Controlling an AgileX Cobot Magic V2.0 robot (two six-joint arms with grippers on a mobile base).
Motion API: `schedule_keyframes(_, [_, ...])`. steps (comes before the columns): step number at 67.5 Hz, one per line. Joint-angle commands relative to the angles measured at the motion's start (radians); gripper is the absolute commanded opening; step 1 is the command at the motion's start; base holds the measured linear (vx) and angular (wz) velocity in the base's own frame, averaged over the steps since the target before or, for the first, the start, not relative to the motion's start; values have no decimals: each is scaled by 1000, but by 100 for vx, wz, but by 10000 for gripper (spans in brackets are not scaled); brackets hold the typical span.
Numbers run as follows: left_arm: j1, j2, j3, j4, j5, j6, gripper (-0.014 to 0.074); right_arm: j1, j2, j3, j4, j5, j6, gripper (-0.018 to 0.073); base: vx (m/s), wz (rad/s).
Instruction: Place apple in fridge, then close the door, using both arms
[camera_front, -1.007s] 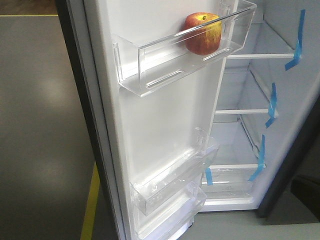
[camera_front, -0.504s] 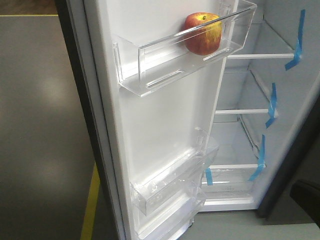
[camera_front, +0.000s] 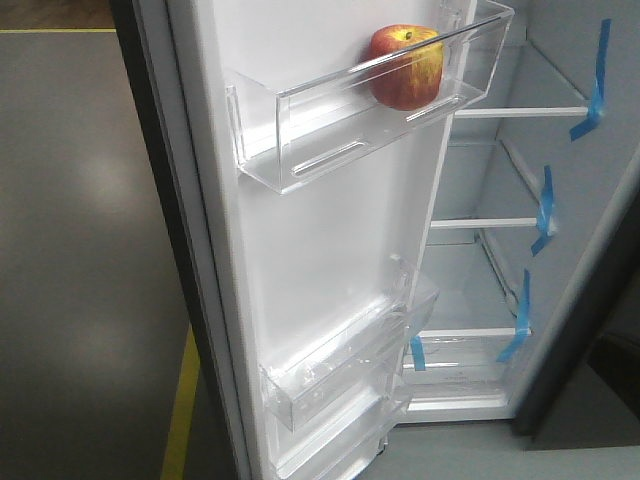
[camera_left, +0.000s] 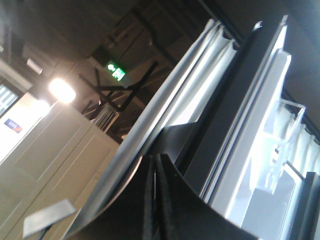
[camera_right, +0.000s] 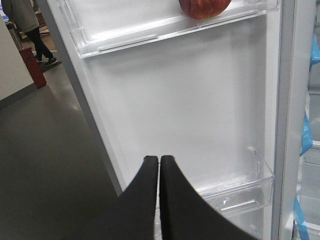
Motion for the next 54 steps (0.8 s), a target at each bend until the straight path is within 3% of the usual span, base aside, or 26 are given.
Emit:
schedule_keyframes(1, [1, 134, -130, 37, -81, -9, -6, -1, 10, -26, 38, -52, -7, -5, 0, 0])
schedule_keyframes(17, [1, 483, -425, 54, -132, -45, -6, -1, 10, -26, 37, -29, -7, -5, 0, 0])
schedule_keyframes(26, [1, 678, -574, 86, -95, -183, -5, -1, 10, -26, 36, -35, -30, -5, 0, 0])
schedule_keyframes(33, [1, 811, -663, 229, -84, -383, 2, -1, 10, -26, 36, -35, -42, -5, 0, 0])
schedule_keyframes(40, [1, 929, -737, 421, -151, -665, 29, -1, 10, -26, 36, -36, -42, -1, 0, 0])
schedule_keyframes(48, [1, 1064, -833, 608, -257, -943, 110, -1, 10, -26, 36, -41, -42, 4, 0, 0])
schedule_keyframes(54, [1, 1156, -908, 695, -325, -1100, 204, -1, 10, -26, 36, -41, -42, 20, 0, 0])
